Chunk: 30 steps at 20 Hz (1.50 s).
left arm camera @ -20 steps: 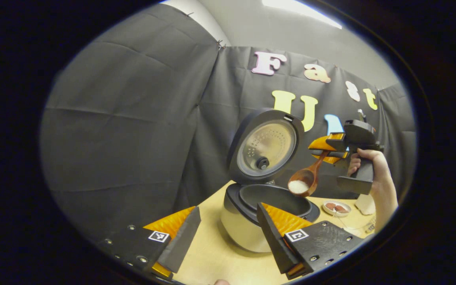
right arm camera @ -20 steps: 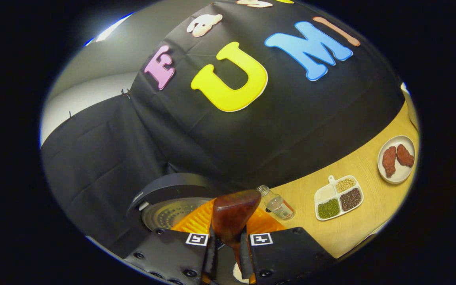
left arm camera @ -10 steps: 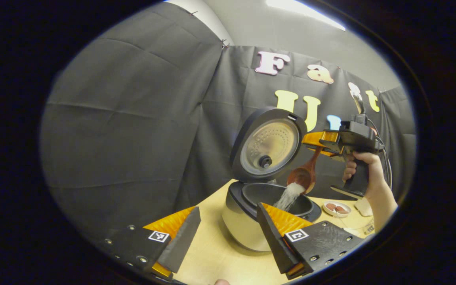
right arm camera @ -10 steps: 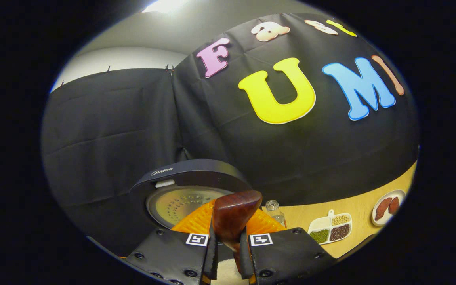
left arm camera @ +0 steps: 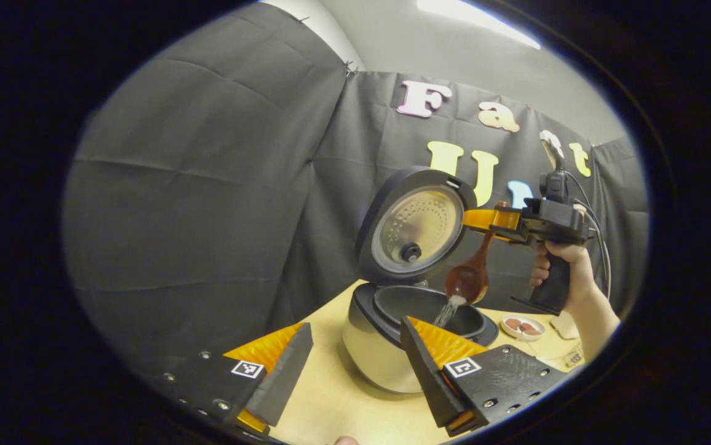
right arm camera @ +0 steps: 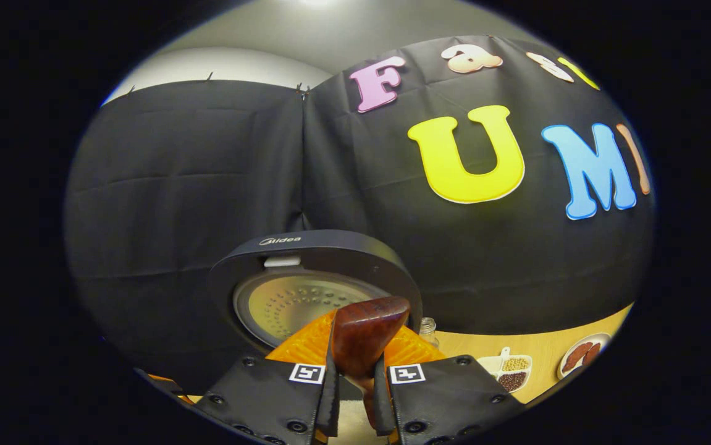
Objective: Close the left gripper, press the button to open the rice cooker; take a wooden spoon from the chopstick holder with the right hand, scoop a spoonful of rice and pour it into the rice cooker, then put the wooden spoon back into the chopstick holder.
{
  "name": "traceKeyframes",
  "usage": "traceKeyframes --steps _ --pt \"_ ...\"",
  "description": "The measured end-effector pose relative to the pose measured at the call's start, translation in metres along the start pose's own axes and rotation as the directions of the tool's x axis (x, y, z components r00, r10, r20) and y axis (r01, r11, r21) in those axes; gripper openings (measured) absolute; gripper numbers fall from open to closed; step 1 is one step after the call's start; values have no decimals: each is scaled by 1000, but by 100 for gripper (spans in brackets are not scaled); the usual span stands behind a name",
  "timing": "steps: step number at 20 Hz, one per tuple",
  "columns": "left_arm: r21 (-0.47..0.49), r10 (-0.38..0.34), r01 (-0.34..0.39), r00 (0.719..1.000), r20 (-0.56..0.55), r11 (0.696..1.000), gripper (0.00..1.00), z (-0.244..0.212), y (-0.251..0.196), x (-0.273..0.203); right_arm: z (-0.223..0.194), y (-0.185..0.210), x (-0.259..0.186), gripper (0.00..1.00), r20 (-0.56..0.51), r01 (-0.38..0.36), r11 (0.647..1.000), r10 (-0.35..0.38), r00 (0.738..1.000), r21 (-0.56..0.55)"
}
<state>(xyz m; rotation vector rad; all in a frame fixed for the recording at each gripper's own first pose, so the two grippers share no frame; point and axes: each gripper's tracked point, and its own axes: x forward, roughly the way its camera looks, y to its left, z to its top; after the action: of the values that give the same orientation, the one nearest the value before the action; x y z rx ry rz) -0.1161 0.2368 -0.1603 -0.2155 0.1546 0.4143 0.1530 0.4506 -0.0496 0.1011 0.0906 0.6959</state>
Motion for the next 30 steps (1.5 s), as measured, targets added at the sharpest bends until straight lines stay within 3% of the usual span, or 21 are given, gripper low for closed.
traceKeyframes --steps 9,12,17,23,30 --pt "3 -14 14 1000 3 1000 89 3 -8 -2 6 11 -16 24 37 -6 979 14 999 -202" --pt "8 -31 31 999 9 999 89 7 -18 -4 18 9 -31 24 48 -19 980 29 998 -197" --pt "29 -65 64 998 20 998 89 13 -40 -7 73 -12 -76 24 149 7 994 9 989 -108" --pt "38 -135 133 990 39 990 89 21 -89 -14 114 -64 -148 24 240 94 994 -79 968 -51" --pt "73 -249 246 968 34 967 90 19 -165 -14 111 -153 -230 24 227 251 968 -249 942 22"
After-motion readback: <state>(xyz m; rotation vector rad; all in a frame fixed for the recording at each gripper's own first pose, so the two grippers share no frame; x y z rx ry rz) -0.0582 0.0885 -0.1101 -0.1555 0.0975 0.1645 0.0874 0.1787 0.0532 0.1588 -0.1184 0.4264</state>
